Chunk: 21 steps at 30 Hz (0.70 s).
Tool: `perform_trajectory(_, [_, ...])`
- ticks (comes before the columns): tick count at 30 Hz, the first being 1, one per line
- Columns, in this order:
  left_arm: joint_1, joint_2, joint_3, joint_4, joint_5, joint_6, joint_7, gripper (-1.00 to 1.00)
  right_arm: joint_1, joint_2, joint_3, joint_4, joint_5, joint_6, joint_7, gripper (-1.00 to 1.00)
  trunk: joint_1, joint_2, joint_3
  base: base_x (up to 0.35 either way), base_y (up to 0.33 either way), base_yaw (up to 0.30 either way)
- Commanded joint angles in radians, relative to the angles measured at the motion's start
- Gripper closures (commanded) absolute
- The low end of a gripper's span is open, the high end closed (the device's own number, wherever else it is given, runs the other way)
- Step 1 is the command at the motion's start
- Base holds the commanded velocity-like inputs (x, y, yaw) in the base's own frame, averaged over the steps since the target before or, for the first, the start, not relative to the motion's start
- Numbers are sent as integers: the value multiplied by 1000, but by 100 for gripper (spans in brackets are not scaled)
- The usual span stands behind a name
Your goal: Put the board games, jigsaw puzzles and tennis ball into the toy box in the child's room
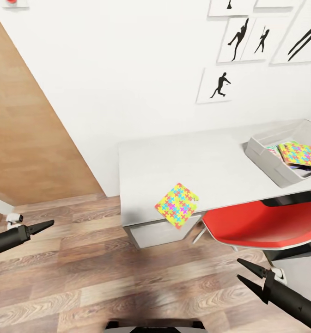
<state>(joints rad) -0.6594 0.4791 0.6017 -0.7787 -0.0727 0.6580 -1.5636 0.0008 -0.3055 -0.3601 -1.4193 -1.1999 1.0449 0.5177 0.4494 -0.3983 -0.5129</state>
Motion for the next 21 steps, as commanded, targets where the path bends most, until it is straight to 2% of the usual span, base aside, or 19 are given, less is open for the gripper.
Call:
perform_trajectory(1, [-1,-3,3,-1,-8,11,-7,-100,0,0,-1,4,7,2,9,-100,1,-2,-1,0,-297,0])
perform_trajectory(6, [2,-24,-1,-1,-10,12,-7,-100,-1,1,-1,18,7,2,10,-100,1,-2,-1,0,-252,0])
perform_trajectory(9, [6,-43,-19,-1,-11,15,-7,-100,-1,2,-1,22,7,2,10,-100,1,-2,-1,0,-144,0])
perform_trajectory(12, [14,-57,-59,1,-12,18,-7,-100,-1,1,-2,29,1,2,10,-100,1,-2,-1,0,-104,0])
perform_trajectory(16, [26,-67,-129,21,-12,20,-7,-100,-1,0,-2,80,-36,2,9,-100,1,-2,-1,0,-89,0])
perform_trajectory(21, [28,-81,-158,52,-12,20,-7,-100,-1,0,-2,123,-68,2,9,-100,1,-2,-1,-51,-184,0])
